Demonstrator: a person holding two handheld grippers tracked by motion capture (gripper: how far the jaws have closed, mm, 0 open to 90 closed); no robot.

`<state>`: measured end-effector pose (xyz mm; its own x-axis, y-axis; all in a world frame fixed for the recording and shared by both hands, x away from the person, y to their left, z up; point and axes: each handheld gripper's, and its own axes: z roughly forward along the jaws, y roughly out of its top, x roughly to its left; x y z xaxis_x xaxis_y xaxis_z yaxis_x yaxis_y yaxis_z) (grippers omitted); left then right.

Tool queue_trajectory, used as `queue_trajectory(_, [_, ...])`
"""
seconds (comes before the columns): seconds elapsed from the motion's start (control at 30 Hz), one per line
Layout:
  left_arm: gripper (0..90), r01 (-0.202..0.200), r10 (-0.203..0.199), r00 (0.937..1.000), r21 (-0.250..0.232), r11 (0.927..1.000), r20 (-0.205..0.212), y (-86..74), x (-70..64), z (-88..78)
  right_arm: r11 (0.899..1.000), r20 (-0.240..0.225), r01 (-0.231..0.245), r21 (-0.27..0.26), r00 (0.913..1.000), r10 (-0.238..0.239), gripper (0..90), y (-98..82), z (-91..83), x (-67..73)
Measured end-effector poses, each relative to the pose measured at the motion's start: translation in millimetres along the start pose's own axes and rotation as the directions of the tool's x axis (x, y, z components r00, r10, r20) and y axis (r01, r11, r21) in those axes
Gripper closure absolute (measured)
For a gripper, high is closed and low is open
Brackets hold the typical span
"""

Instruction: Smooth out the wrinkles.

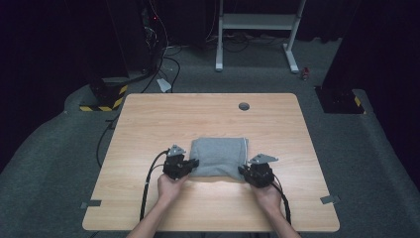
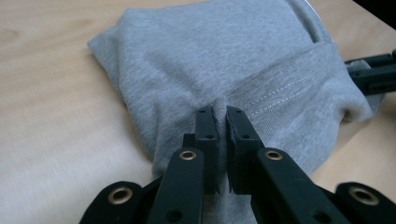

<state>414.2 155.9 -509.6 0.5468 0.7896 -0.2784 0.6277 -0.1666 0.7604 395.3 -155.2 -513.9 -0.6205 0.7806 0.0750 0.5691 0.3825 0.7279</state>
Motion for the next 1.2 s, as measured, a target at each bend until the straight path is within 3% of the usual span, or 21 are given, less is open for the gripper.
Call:
queue_trajectory(0.17, [84.9,0.051,-0.051,0.9986,0.006,0.9987,-0.011,21.0,19.7,15.9,0.999,0.037,-0.030,0.022,0.9989,0.029,79.3,26.0,21.8,-15.7])
queue_trajectory(0.27, [85.0,0.033,-0.033,0.9994,0.015,0.9994,-0.006,32.2,29.9,22.9,0.999,0.029,-0.023,0.032,0.9993,0.023,79.3,37.4,32.1,-25.6])
queue_trajectory(0.33, [85.0,0.056,-0.056,0.9984,0.010,0.9984,-0.001,34.5,35.9,24.7,0.999,0.026,-0.036,0.036,0.9990,0.035,79.4,42.6,38.0,-31.5])
queue_trajectory(0.43, [85.1,0.054,-0.054,0.9985,0.002,0.9985,0.003,35.5,37.1,22.8,0.999,0.051,-0.029,0.045,0.9983,0.027,79.4,50.4,41.5,-33.6])
queue_trajectory(0.5, [85.0,0.073,-0.072,0.9972,-0.010,0.9973,0.021,37.2,37.3,15.8,0.999,0.051,-0.037,0.027,0.9981,0.035,79.2,51.8,37.6,-32.1])
queue_trajectory(0.53, [85.0,0.078,-0.078,0.9965,-0.017,0.9968,0.031,38.2,37.0,12.4,0.999,0.045,-0.053,-0.011,0.9975,0.054,79.1,50.4,32.9,-30.4])
queue_trajectory(0.63, [85.0,0.077,-0.074,0.9956,-0.054,0.9955,0.057,40.5,33.6,-1.0,0.995,0.020,-0.085,-0.051,0.9961,0.086,78.9,47.9,24.2,-29.9])
queue_trajectory(0.7, [85.0,0.077,-0.072,0.9949,-0.070,0.9946,0.071,41.1,31.4,-5.4,0.995,0.008,-0.090,-0.041,0.9959,0.090,78.7,47.1,19.8,-28.9])
queue_trajectory(0.8, [85.0,0.051,-0.044,0.9953,-0.081,0.9954,0.086,39.9,26.0,-11.1,0.997,0.007,-0.056,-0.047,0.9984,0.056,77.9,46.0,12.8,-26.2])
queue_trajectory(0.97, [85.0,0.014,-0.007,0.9943,-0.071,0.9973,0.106,31.5,18.0,-19.6,0.995,-0.016,-0.070,-0.075,0.9975,0.069,75.8,39.5,-4.2,-19.5])
queue_trajectory(1.03, [85.0,0.011,-0.004,0.9936,-0.066,0.9977,0.113,25.1,15.7,-22.4,0.996,-0.013,-0.047,-0.075,0.9988,0.047,76.3,36.7,-7.8,-17.4])
queue_trajectory(1.2, [85.0,0.007,-0.001,0.9920,-0.049,0.9988,0.126,13.2,11.9,-25.5,0.996,0.000,-0.046,-0.073,0.9989,0.046,79.0,28.4,-16.9,-12.7])
